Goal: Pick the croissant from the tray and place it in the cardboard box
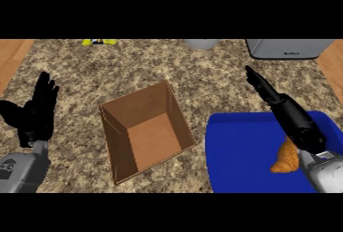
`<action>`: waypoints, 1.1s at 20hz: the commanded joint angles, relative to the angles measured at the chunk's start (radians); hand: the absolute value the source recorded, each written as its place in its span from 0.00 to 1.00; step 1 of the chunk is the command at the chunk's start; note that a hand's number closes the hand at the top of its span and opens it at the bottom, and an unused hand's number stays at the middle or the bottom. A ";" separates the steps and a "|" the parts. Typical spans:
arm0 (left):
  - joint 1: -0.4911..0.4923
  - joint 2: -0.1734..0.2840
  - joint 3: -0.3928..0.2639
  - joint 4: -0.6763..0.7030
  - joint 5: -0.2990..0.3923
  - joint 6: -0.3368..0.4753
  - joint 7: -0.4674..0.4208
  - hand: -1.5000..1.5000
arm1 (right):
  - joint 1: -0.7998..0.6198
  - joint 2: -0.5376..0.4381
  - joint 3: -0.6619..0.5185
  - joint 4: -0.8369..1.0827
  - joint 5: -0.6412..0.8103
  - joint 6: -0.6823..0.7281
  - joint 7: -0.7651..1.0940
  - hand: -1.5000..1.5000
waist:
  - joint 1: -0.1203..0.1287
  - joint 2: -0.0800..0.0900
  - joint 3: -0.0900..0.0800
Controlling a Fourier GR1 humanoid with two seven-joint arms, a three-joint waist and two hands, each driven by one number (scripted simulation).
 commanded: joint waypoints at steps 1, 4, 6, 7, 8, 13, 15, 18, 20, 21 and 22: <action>0.030 0.018 -0.004 -0.008 -0.043 -0.006 -0.001 0.50 | 0.078 -0.013 -0.083 0.000 -0.020 -0.010 0.010 0.00 | 0.011 0.004 0.010; 0.080 0.141 -0.032 0.016 -0.145 0.014 0.016 0.50 | 0.192 -0.016 -0.220 0.059 -0.098 -0.110 -0.005 0.00 | -0.018 0.001 0.013; 0.098 0.232 -0.020 0.072 -0.202 0.003 -0.004 0.50 | 0.268 -0.013 -0.293 0.108 -0.136 -0.145 -0.018 0.00 | -0.049 0.006 0.015; 0.084 0.163 -0.043 0.043 -0.156 -0.012 0.012 0.50 | 0.190 -0.319 -0.079 0.087 0.251 0.002 -0.031 0.00 | 0.001 0.018 -0.022; 0.111 0.185 -0.044 0.056 -0.173 -0.014 0.005 0.50 | 0.257 -0.366 -0.084 0.132 0.318 -0.028 -0.018 0.00 | -0.020 0.015 -0.006; 0.124 0.197 -0.061 0.069 -0.211 -0.016 0.016 0.50 | 0.484 -0.108 -0.283 0.219 0.042 -0.185 -0.357 0.00 | -0.037 0.002 0.014; 0.154 0.215 -0.051 0.013 -0.195 -0.034 0.040 0.50 | 0.536 -0.107 -0.328 0.260 -0.019 -0.113 -0.517 0.00 | -0.008 0.000 0.013; 0.132 0.175 -0.098 0.006 -0.257 -0.005 0.063 0.50 | 0.581 -0.168 -0.372 0.384 0.005 -0.006 -0.724 0.00 | 0.004 0.004 0.012; 0.117 0.175 -0.088 -0.005 -0.252 -0.022 0.088 0.50 | 0.589 -0.218 -0.379 0.368 0.096 -0.056 -0.709 0.00 | 0.006 0.004 0.010; 0.151 0.185 -0.078 -0.022 -0.244 -0.036 0.045 0.50 | 0.529 -0.248 -0.370 0.388 0.140 -0.076 -0.645 0.00 | 0.018 0.005 0.010; 0.148 0.170 -0.062 0.024 -0.232 -0.039 0.025 0.50 | 0.551 -0.261 -0.364 0.394 0.174 -0.093 -0.638 0.00 | 0.014 0.006 0.009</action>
